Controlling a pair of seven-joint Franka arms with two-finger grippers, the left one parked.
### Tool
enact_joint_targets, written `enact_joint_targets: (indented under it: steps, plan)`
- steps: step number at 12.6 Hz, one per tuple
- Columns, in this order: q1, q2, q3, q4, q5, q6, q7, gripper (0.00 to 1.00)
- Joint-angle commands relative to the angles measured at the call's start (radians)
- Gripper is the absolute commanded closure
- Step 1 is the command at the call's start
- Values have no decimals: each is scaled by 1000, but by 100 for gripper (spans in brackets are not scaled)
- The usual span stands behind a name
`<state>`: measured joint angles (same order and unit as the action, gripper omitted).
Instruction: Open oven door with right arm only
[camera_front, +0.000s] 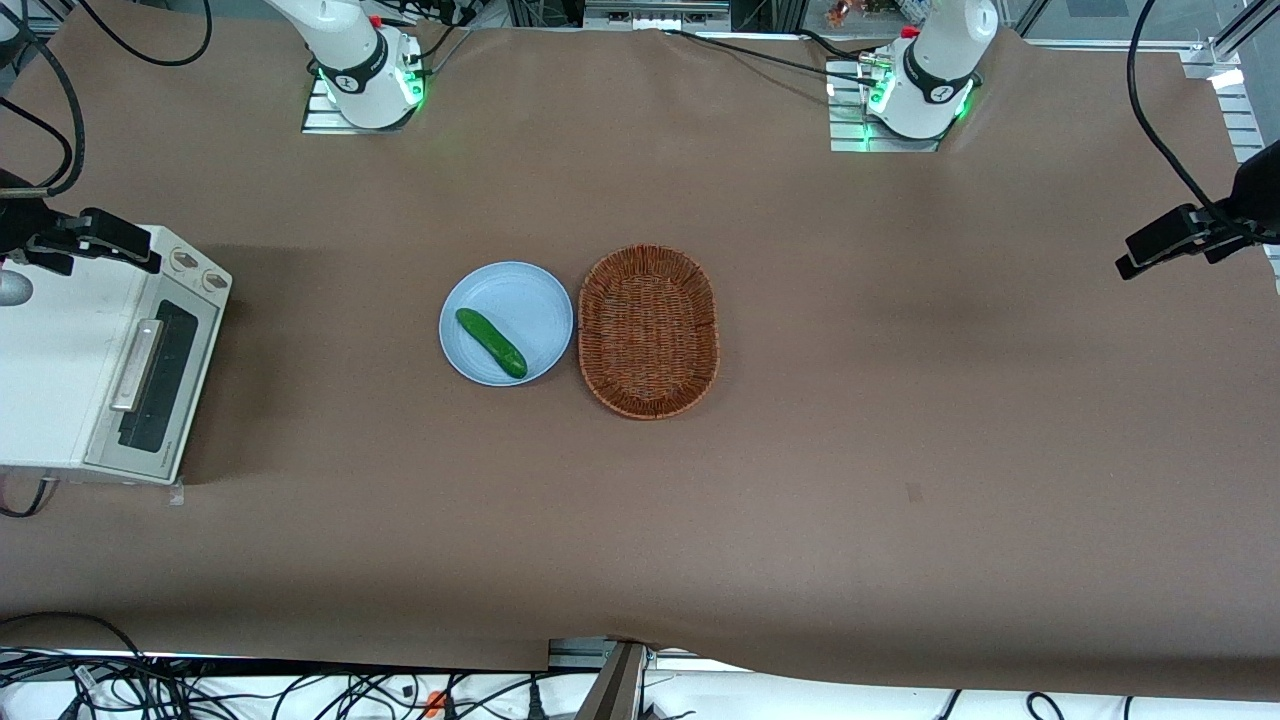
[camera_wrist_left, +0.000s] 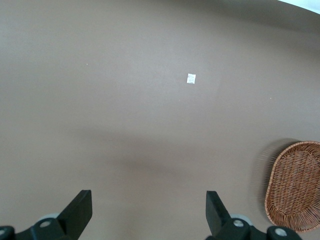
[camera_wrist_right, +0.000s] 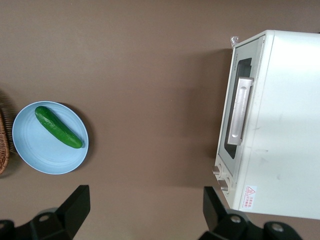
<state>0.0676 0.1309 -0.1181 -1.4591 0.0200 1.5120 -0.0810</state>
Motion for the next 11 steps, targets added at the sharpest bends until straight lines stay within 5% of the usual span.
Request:
enact_joint_targets:
  steps: [1, 11]
  plan:
    - [-2, -28, 6, -20, -15, -9, -11, 0]
    - [17, 28, 6, -24, -22, -94, -13, 0]
